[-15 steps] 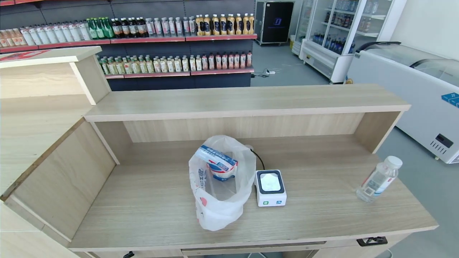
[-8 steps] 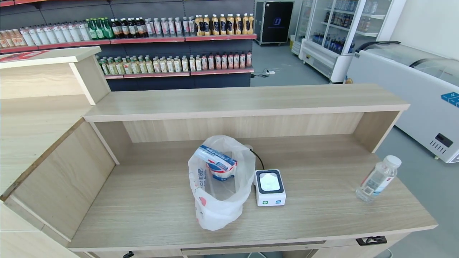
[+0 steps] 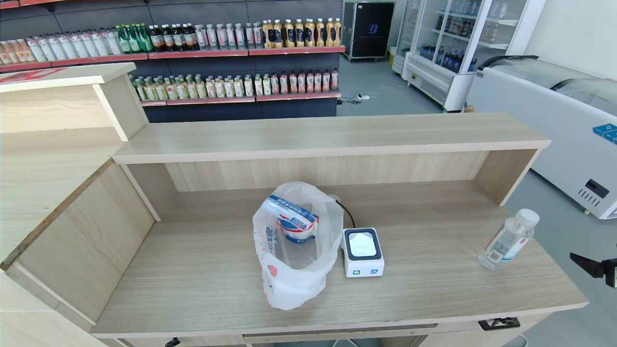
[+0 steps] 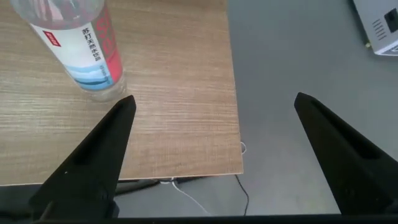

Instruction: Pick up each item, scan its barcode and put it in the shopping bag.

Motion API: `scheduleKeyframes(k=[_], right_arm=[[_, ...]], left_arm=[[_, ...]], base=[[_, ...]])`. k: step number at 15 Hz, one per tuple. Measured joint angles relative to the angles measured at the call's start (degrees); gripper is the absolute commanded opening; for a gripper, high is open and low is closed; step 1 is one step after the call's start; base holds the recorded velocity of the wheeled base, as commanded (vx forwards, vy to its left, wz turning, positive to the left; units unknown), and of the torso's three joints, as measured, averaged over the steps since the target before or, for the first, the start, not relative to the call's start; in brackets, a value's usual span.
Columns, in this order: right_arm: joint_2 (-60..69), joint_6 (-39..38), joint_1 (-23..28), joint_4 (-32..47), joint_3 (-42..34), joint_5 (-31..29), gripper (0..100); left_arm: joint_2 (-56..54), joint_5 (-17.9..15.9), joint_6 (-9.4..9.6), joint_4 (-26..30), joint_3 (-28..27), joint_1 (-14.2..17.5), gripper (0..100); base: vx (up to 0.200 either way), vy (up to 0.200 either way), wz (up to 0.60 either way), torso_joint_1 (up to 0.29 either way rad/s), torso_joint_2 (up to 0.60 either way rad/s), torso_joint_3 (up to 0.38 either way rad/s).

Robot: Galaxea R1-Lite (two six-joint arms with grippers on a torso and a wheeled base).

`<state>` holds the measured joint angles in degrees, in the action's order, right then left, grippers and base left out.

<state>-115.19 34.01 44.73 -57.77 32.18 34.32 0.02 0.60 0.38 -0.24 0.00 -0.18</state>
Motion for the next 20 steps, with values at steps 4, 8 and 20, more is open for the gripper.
scheduleKeyframes(k=[4, 8, 20], right_arm=[[-3.74, -0.79, -5.67, -0.06, 3.49, 0.02, 100], [-6.51, -0.82, -10.58, -1.32, 4.63, 0.02, 100], [-14.43, 2.28, -17.75, -10.37, 5.05, 0.02, 100]], left_arm=[[0.0, -0.02, -0.02, 0.0, 0.0, 0.0, 100], [0.0, -0.02, -0.02, 0.0, 0.0, 0.0, 100], [0.0, 0.0, 0.0, 0.0, 0.0, 0.0, 100]], base=[[0.0, 0.0, 0.0, 0.0, 0.0, 0.0], [0.0, 0.0, 0.0, 0.0, 0.0, 0.0], [0.0, 0.0, 0.0, 0.0, 0.0, 0.0]])
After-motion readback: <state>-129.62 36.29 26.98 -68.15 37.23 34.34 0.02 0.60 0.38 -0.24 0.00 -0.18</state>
